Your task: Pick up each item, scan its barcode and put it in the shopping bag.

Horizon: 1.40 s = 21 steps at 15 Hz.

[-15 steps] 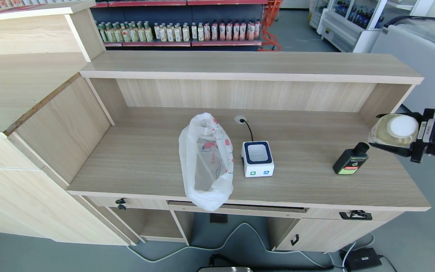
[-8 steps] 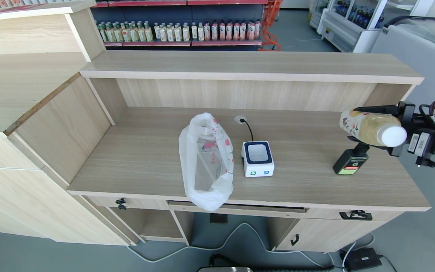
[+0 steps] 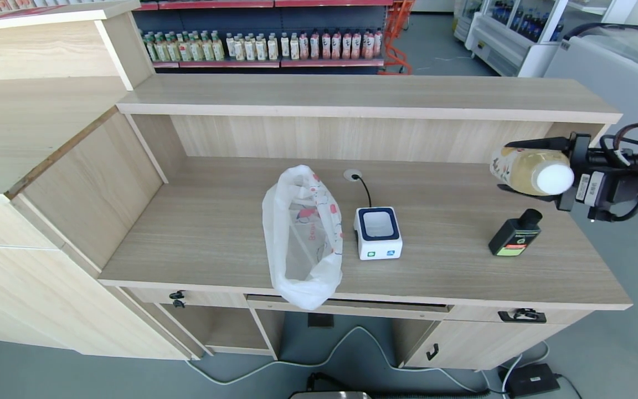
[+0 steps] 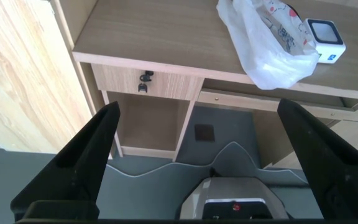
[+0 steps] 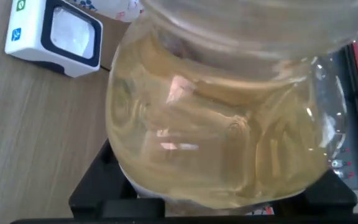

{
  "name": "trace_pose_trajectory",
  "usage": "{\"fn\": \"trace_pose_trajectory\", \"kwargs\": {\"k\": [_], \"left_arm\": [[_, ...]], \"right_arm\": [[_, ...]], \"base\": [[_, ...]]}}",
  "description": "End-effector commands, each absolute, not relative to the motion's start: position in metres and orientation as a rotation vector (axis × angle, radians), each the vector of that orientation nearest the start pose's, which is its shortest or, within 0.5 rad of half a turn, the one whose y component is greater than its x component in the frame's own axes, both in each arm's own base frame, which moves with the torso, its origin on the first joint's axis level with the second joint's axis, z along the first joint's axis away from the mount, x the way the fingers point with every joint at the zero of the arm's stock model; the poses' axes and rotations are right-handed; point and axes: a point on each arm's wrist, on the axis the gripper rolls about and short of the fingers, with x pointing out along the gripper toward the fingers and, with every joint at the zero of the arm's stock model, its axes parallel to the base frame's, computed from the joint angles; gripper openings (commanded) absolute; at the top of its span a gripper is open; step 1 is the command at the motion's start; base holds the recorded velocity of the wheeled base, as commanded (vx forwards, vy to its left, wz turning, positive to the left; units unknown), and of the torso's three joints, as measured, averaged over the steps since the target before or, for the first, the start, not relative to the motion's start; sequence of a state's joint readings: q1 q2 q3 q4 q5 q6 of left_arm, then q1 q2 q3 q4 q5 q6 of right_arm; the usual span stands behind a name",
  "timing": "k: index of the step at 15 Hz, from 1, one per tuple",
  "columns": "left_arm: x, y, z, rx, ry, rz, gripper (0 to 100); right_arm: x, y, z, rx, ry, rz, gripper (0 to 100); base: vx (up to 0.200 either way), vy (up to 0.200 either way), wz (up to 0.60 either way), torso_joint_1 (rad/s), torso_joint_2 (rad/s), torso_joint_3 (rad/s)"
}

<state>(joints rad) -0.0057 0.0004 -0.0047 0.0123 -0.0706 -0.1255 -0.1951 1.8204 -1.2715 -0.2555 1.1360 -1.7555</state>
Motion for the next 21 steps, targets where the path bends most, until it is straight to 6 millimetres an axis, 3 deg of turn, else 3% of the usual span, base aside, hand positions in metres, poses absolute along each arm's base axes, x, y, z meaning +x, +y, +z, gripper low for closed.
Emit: {"fn": "trace_pose_trajectory", "kwargs": {"k": [1, 6, 9, 12, 14, 18, 21], "left_arm": [[-0.023, -0.001, 0.075, -0.126, 0.012, -0.076, 100], [-0.023, -0.001, 0.075, -0.126, 0.012, -0.076, 100], [-0.023, -0.001, 0.075, -0.126, 0.012, -0.076, 100], [-0.023, -0.001, 0.075, -0.126, 0.012, -0.076, 100], [-0.023, -0.001, 0.075, -0.126, 0.012, -0.076, 100], [-0.023, -0.001, 0.075, -0.126, 0.012, -0.076, 100], [-0.023, -0.001, 0.075, -0.126, 0.012, -0.076, 100]], "right_arm": [[0.336, -0.046, 0.245, -1.414, -0.575, 0.848, 0], [0.331, -0.047, 0.249, -1.436, -0.579, 0.830, 0], [0.333, -0.047, 0.247, -1.450, -0.577, 0.825, 0], [0.340, -0.034, 0.240, -1.434, -0.605, 0.871, 0], [0.348, -0.026, 0.228, -1.399, -0.596, 0.915, 0], [0.367, -0.029, 0.167, -1.323, -0.511, 0.991, 0], [0.371, -0.032, 0.152, -1.294, -0.484, 0.996, 0]], "base": [[0.000, 0.000, 0.00, 0.000, 0.00, 0.000], [0.000, 0.000, 0.00, 0.000, 0.00, 0.000], [0.000, 0.000, 0.60, 0.002, 0.00, 0.002], [0.000, 0.000, 0.60, 0.004, 0.00, 0.001], [0.000, 0.000, 0.00, 0.000, 0.00, 0.000], [0.000, 0.000, 0.00, 0.000, 0.00, 0.000], [0.000, 0.000, 0.00, 0.000, 0.00, 0.000]]}}
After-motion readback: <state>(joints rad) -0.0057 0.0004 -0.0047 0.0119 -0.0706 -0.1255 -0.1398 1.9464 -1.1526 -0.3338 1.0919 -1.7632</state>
